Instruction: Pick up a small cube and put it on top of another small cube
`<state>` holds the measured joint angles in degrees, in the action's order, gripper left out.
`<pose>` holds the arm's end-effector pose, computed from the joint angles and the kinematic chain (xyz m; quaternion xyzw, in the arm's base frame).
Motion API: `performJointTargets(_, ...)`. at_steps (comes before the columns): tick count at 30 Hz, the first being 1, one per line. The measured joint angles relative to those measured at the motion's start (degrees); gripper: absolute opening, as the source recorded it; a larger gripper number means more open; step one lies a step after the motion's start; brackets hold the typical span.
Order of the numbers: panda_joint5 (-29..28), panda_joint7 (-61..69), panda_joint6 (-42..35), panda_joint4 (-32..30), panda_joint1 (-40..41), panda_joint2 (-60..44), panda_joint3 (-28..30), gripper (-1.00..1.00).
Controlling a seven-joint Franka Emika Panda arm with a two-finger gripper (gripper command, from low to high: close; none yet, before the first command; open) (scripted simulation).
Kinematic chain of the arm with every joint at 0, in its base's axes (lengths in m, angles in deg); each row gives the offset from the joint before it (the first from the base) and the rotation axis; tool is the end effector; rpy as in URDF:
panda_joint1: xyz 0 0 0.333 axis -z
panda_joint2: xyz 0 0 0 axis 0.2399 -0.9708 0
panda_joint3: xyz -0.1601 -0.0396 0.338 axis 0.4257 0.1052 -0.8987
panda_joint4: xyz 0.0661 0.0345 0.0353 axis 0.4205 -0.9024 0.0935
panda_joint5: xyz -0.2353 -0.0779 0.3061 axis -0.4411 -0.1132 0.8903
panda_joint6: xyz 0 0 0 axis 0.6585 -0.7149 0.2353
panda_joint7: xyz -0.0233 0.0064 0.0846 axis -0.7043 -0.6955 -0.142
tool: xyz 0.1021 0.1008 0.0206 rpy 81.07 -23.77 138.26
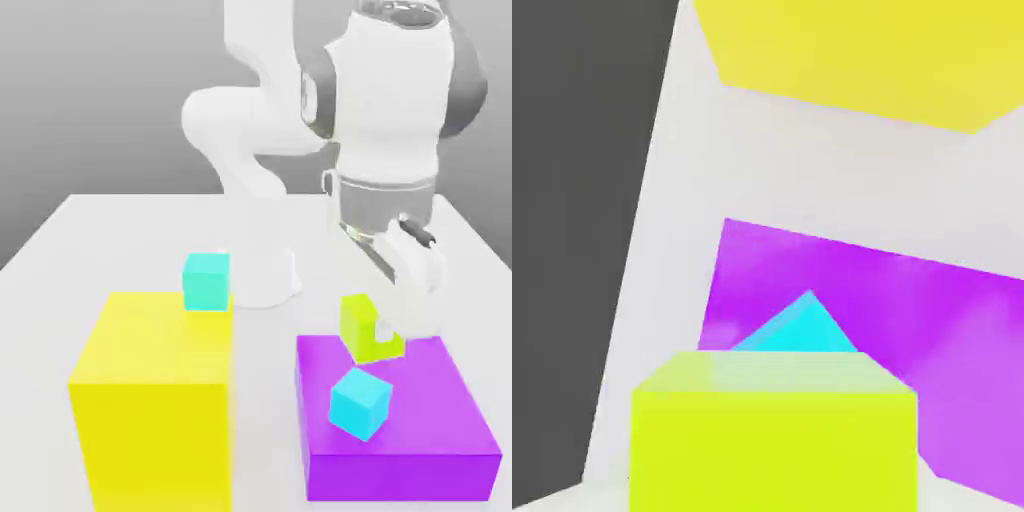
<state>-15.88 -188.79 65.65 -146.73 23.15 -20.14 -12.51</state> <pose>0.4286 0.1197 0.3266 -0.4716 0.8818 -0.0028 0.0007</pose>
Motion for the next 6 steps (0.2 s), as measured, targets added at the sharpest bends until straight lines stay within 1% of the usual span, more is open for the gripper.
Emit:
performJointTargets(3, -2.7, -2.2, 5.3, -1.3, 0.3, -4.4, -0.3, -1.0)
performJointTargets(4, -3.3, -2.6, 6.5, -1.6, 0.4, -5.4, -0.4, 1.0)
performJointTargets(6, -3.3, -2.6, 6.5, -1.6, 0.6, -5.4, -0.4, 1.0)
